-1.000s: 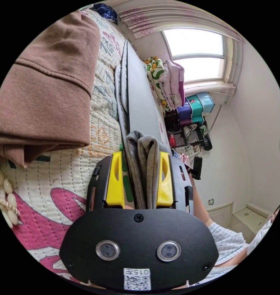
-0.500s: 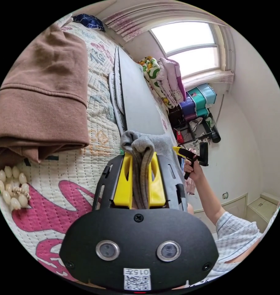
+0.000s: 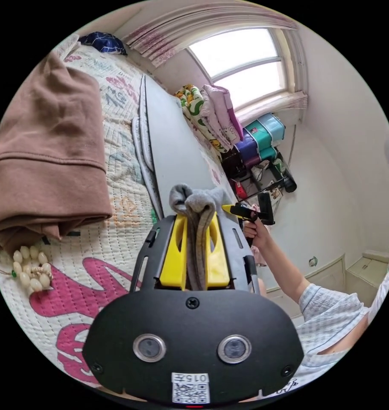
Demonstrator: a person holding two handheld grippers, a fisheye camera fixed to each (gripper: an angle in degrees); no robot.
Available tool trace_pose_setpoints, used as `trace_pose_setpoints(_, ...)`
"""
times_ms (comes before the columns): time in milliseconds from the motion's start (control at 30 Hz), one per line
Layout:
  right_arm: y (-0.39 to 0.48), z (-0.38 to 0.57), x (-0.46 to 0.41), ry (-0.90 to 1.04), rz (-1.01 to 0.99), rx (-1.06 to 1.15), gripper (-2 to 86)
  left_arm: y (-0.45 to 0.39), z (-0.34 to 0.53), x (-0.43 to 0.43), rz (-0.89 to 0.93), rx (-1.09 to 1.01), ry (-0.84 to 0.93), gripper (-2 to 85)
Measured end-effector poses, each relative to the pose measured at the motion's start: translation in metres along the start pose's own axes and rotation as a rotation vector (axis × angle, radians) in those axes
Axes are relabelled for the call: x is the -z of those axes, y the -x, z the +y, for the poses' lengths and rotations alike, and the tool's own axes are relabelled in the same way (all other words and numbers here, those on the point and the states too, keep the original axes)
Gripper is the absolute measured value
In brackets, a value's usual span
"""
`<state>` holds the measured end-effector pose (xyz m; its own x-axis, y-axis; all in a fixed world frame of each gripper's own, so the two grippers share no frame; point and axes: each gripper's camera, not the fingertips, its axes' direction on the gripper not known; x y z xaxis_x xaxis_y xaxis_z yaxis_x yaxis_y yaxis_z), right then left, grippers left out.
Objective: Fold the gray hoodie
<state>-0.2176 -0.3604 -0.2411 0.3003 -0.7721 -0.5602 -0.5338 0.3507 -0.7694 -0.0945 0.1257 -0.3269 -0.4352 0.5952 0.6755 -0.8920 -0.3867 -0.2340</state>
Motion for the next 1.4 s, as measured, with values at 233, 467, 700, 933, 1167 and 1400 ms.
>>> trace_pose_setpoints(233, 0.157, 0.035, 0.056, -0.276, -0.209, 0.290, 8.0, -0.116, 0.023, 0.168, -0.032, -0.337, -0.245, 5.8)
trace_pose_setpoints(467, 0.337, 0.030, 0.046, -0.459, -0.343, 0.578, 7.7, -0.232, 0.057, 0.354, -0.180, -0.597, -0.550, 5.9)
trace_pose_setpoints(700, 0.436, -0.054, -0.038, -0.489, -0.420, 0.616, 7.5, -0.246, 0.024, 0.449, -0.368, -0.600, -0.634, 5.8)
trace_pose_setpoints(933, 0.491, -0.236, -0.200, -0.380, -0.270, 0.337, 7.8, -0.138, -0.085, 0.470, -0.513, -0.325, -0.605, 7.1)
trace_pose_setpoints(1167, 0.525, -0.359, -0.237, -0.384, 0.224, 0.012, 5.4, -0.060, -0.111, 0.423, -0.758, -0.038, -0.468, 5.9)
trace_pose_setpoints(1400, 0.650, -0.385, -0.089, -0.566, 0.173, 0.014, 4.5, -0.129, -0.058, 0.384, -0.540, -0.202, -0.459, 2.2)
